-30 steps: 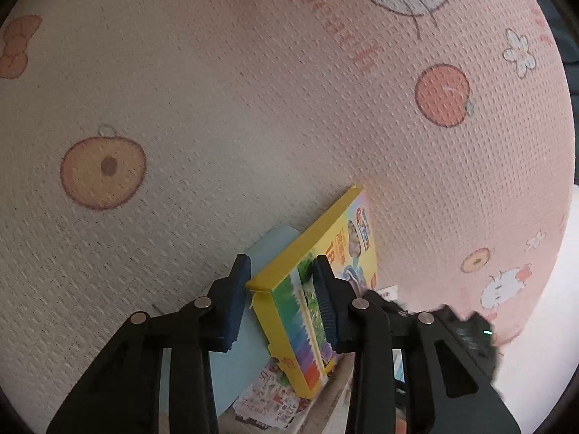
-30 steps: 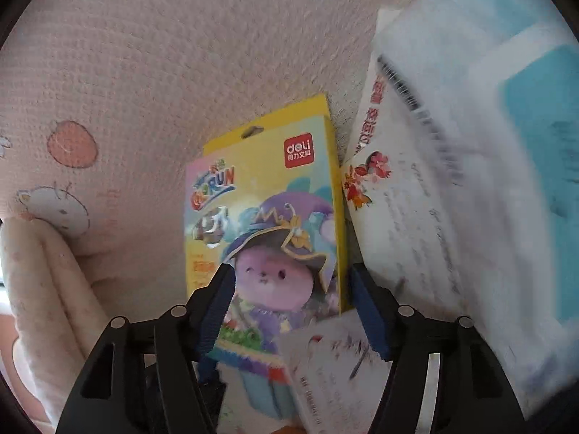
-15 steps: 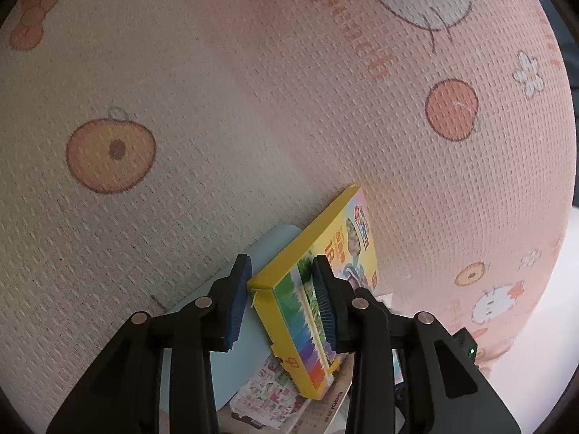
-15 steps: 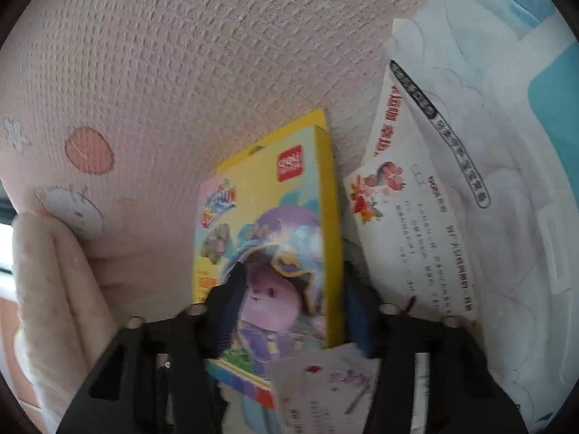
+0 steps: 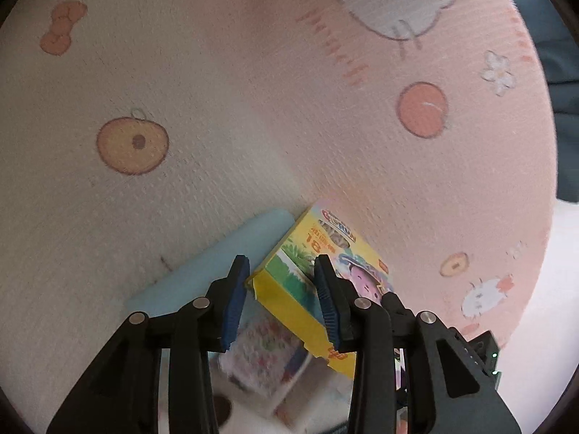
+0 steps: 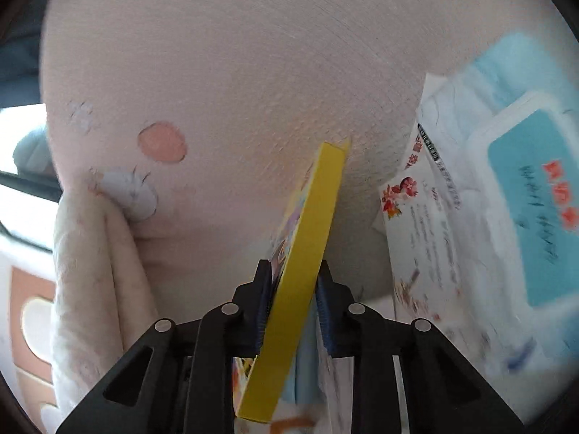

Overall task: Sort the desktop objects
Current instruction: 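Lift the yellow crayon box with the right gripper toward the SF box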

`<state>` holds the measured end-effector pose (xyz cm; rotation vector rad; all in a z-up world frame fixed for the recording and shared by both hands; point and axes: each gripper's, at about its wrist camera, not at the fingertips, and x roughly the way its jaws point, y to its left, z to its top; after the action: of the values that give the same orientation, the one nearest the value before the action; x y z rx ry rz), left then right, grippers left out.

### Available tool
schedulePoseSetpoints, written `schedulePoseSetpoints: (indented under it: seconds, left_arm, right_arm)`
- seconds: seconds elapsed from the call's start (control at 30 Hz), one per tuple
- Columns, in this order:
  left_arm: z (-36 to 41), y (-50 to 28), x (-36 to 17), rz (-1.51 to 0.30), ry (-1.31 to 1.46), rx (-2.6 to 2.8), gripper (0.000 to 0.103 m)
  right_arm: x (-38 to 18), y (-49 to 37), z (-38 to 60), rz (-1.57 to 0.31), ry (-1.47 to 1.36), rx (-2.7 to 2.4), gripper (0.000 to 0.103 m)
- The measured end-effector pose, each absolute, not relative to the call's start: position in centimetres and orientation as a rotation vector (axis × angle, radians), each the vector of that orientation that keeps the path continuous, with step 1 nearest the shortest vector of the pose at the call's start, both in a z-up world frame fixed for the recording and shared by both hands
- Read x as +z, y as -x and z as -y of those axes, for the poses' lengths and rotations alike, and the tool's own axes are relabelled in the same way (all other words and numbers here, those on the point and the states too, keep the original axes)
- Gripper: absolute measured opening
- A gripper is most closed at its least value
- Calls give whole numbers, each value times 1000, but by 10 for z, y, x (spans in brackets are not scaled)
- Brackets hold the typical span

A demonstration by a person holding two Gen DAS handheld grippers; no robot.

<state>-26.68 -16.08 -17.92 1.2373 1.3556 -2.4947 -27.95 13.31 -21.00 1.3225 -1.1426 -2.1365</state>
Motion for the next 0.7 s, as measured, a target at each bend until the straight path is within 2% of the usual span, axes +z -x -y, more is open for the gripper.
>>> schedulePoseSetpoints:
  seconds: [0.17, 0.37, 0.7]
  left_arm:
    - [145, 231, -169, -1344, -1247, -2524, 41]
    - [154, 175, -187, -1326, -1302, -2494, 41]
    - [162, 153, -211, -1418, -1313, -2450, 40]
  right_arm:
    - [-192, 229, -139, 1148, -1310, -2150, 22]
    - [-211, 171, -149, 1186, -1369, -2127, 22]
    - [-242, 154, -145, 1162, -1368, -2059, 25]
